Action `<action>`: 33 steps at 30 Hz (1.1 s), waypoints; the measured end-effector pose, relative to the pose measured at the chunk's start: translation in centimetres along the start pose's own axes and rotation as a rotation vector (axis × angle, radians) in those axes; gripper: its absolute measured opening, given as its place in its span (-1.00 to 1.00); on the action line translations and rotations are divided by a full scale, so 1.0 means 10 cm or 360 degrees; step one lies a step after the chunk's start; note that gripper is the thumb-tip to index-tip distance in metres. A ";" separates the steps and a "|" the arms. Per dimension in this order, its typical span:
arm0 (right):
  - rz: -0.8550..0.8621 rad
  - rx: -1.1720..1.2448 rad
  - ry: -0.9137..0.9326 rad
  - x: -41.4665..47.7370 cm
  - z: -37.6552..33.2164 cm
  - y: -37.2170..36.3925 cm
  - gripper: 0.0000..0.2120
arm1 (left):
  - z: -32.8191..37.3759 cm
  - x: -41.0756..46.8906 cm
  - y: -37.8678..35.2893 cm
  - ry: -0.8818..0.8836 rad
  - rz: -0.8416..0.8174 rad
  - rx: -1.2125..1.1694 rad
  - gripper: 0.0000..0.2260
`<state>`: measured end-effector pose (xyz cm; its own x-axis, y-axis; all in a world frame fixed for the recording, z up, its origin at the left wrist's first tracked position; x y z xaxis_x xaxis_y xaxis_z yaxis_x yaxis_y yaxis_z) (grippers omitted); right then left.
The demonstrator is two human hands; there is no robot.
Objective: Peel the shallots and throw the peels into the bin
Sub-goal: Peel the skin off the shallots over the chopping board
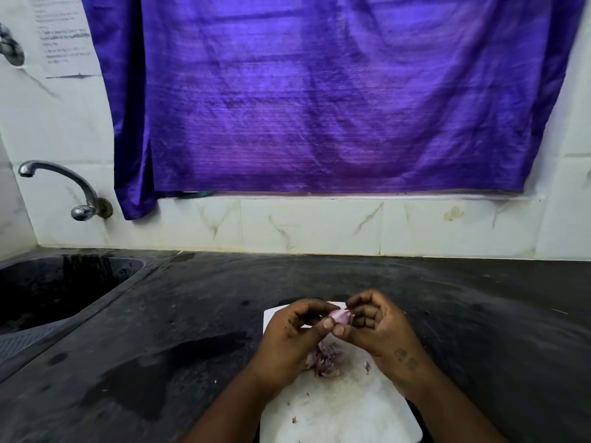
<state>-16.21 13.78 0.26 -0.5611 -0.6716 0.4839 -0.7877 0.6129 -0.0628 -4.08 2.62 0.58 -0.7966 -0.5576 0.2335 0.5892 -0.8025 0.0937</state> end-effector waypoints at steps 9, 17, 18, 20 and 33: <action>-0.0037 -0.0006 0.0021 -0.03 -0.04 -0.07 -0.74 | 0.04 0.00 0.04 -0.0080 0.0154 0.0036 -0.82; -0.0023 0.0060 0.0036 -0.03 -0.01 -0.07 -0.71 | 0.03 0.01 0.05 -0.0177 0.0191 0.0051 -0.89; -0.0019 0.0036 0.0047 -0.02 -0.02 -0.07 -0.72 | 0.03 0.01 0.05 -0.0194 0.0193 0.0041 -0.89; -0.0014 0.0010 0.0067 -0.02 -0.04 -0.07 -0.73 | 0.04 -0.01 0.05 -0.0225 0.0211 0.0056 -0.88; -0.0045 -0.0124 0.0089 -0.03 -0.03 -0.14 -0.67 | 0.04 -0.01 0.06 -0.0343 0.0444 0.0405 -0.75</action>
<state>-14.85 13.31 0.46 -0.5221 -0.6664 0.5324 -0.7796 0.6259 0.0189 -3.61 2.32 1.00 -0.5716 -0.6671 0.4778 0.8140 -0.5344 0.2276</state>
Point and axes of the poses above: each hand's wrist, its own x-axis towards the middle knuckle, its own y-axis out of the back of the hand, z = x × y, the point moved 7 cm from there along x, towards the middle knuckle, and after that the axes turned 11 degrees about y, right-handed, at the moved point
